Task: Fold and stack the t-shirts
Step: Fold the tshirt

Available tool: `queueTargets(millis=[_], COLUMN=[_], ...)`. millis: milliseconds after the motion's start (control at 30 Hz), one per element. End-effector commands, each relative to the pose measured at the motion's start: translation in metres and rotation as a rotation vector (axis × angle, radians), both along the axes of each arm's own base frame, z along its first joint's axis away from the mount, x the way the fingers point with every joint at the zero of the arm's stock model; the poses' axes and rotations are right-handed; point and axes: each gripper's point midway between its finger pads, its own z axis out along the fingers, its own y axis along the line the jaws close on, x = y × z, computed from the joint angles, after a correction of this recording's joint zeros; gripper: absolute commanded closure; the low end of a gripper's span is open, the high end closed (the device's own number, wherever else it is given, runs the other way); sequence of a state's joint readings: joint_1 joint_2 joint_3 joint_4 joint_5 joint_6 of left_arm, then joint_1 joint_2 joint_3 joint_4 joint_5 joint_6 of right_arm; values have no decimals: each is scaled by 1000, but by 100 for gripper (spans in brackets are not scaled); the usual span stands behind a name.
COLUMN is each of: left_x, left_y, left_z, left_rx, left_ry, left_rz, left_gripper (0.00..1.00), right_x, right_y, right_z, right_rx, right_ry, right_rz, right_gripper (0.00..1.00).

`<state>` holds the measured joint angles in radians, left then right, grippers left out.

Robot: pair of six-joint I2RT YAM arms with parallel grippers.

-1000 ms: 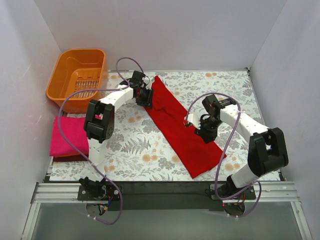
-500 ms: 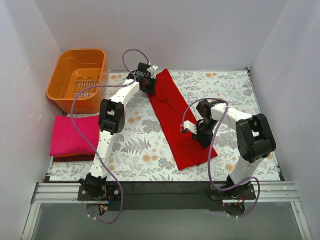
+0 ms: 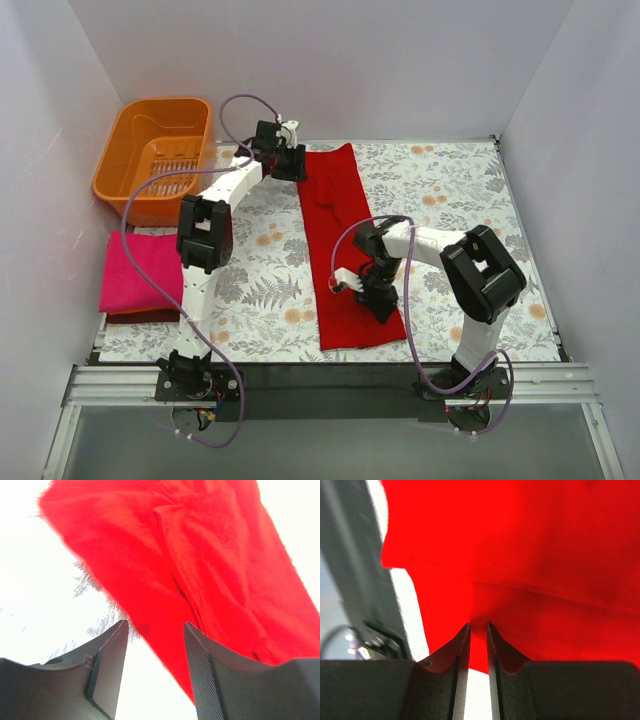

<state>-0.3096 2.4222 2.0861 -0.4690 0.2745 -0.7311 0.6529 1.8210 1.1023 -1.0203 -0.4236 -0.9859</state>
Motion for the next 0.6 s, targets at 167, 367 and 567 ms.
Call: queueTargets(millis=[167, 367, 567], left_x=[-73, -109, -112], left_y=[5, -3, -10], left_z=[72, 51, 37], left_rx=[-61, -122, -153], left_ry=[48, 160, 213], left_rz=[-117, -167, -163], left_gripper=[55, 60, 66], right_x=[-32, 9, 106], right_y=[84, 84, 89], right_z=[8, 56, 92], right_rx=[156, 235, 329], right_ry=[110, 55, -76], right_rz=[-11, -91, -302], right_gripper=[72, 57, 60])
